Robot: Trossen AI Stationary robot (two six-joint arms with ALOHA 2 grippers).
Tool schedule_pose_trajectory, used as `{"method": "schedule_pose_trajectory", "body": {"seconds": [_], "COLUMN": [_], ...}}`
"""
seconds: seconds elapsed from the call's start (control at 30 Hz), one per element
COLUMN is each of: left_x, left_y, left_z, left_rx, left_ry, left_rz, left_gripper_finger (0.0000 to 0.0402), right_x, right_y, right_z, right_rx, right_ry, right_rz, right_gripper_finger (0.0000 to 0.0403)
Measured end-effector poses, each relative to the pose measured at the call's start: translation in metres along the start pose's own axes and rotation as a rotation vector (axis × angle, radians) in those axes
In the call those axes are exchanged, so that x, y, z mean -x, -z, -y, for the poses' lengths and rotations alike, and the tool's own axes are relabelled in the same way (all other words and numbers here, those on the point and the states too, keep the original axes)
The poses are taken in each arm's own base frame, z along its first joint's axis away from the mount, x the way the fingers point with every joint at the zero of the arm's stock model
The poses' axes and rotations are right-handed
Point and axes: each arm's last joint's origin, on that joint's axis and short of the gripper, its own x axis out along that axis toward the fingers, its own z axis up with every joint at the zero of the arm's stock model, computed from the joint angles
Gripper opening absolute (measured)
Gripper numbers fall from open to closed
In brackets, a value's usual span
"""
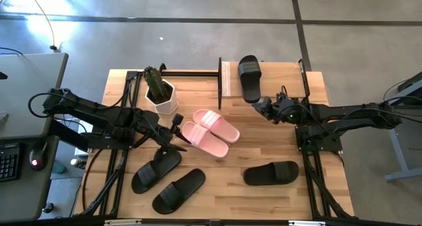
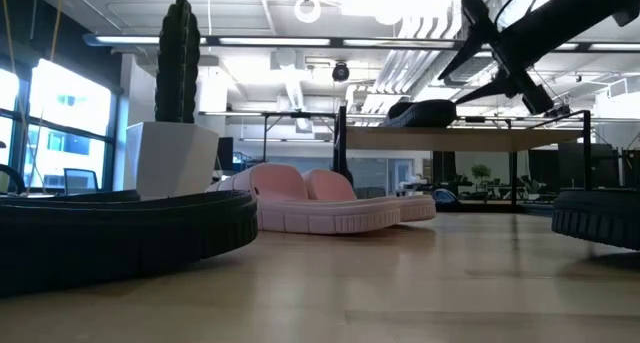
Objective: Pick and place slides into the shelf
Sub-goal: Put the black slipper on the shelf
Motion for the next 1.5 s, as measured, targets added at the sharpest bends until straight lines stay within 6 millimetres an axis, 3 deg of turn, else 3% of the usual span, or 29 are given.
{"method": "schedule_pose_trajectory", "body": {"seconds": [0.27, 0.5, 0.67, 0.83, 1.03, 1.17, 1.3, 1.4, 1.5], "left_x": [0.0, 0.0, 0.0, 0.0, 0.0, 0.0, 0.0, 0.0, 0.0], "left_y": [0.0, 0.0, 0.0, 0.0, 0.0, 0.0, -0.001, -0.001, -0.001], "left_z": [0.0, 0.0, 0.0, 0.0, 0.0, 0.0, 0.0, 0.0, 0.0], "left_rx": [-0.003, -0.008, -0.008, -0.009, -0.009, -0.009, 0.003, 0.042, 0.08], "left_ry": [0.001, 0.001, 0.0, -0.005, -0.005, -0.005, -0.006, -0.005, -0.006], "left_rz": [-0.002, -0.002, -0.001, 0.003, 0.003, 0.004, 0.004, 0.004, 0.005], "left_gripper_finger": [0.0129, 0.0129, 0.0129, 0.0129, 0.0129, 0.0129, 0.0129, 0.0129, 0.0129], "right_x": [0.014, 0.035, 0.053, 0.068, 0.075, 0.075, 0.077, 0.088, 0.099], "right_y": [0.015, 0.037, 0.044, 0.043, 0.043, 0.044, 0.057, 0.062, 0.066], "right_z": [-0.009, -0.036, -0.052, -0.068, -0.082, -0.098, -0.125, -0.145, -0.156], "right_rx": [-0.003, -0.017, 0.016, 0.254, 0.306, 0.32, 0.483, 0.638, 0.765], "right_ry": [-0.109, -0.424, -0.649, -0.879, -1.06, -1.035, -0.874, -0.643, -0.302], "right_rz": [-0.355, -0.552, -0.4, -0.119, -0.044, -0.137, -0.282, -0.447, -0.58], "right_gripper_finger": [0.0188, 0.0188, 0.0188, 0.0188, 0.0188, 0.0188, 0.0176, 0.0159, 0.0143]}}
